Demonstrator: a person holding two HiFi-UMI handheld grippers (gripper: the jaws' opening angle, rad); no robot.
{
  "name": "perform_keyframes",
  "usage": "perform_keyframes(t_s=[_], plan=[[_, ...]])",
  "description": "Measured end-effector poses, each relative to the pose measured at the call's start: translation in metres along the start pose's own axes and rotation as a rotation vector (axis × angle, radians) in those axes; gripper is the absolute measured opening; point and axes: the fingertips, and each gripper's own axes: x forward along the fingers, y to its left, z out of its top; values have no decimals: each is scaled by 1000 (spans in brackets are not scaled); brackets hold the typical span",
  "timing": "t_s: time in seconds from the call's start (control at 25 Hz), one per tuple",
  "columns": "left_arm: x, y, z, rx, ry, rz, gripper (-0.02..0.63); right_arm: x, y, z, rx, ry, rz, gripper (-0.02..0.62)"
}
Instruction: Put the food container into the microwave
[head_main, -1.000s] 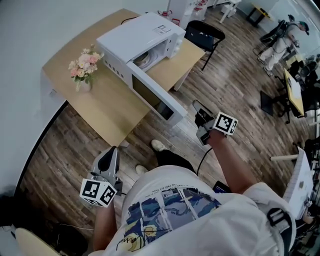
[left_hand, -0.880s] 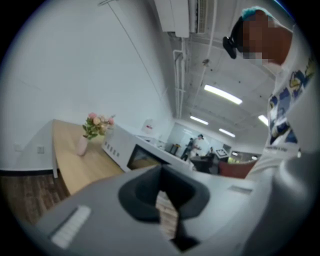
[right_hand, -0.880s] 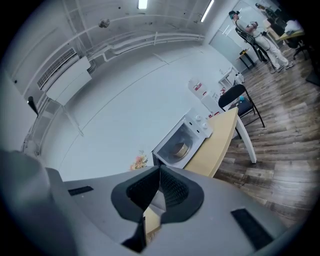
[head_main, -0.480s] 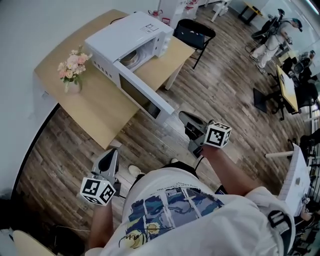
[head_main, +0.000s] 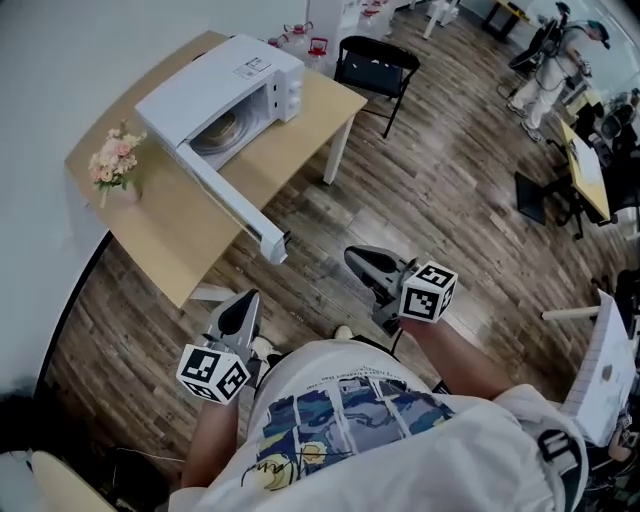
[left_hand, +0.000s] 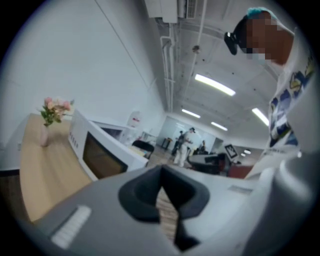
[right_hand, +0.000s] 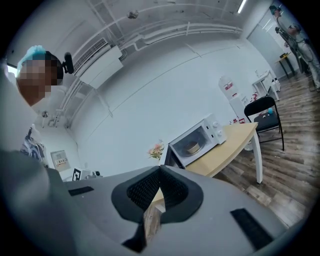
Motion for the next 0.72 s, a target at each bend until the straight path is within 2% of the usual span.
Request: perform_keyframes(t_s=[0.4,0.72], plan=[[111,-111,-22,39,42,-46,8,-109,-57,11,-111,66,22,8],[162,-166,-22,91,98,-80,8,-162,-101,10,-108,59,-2,8]])
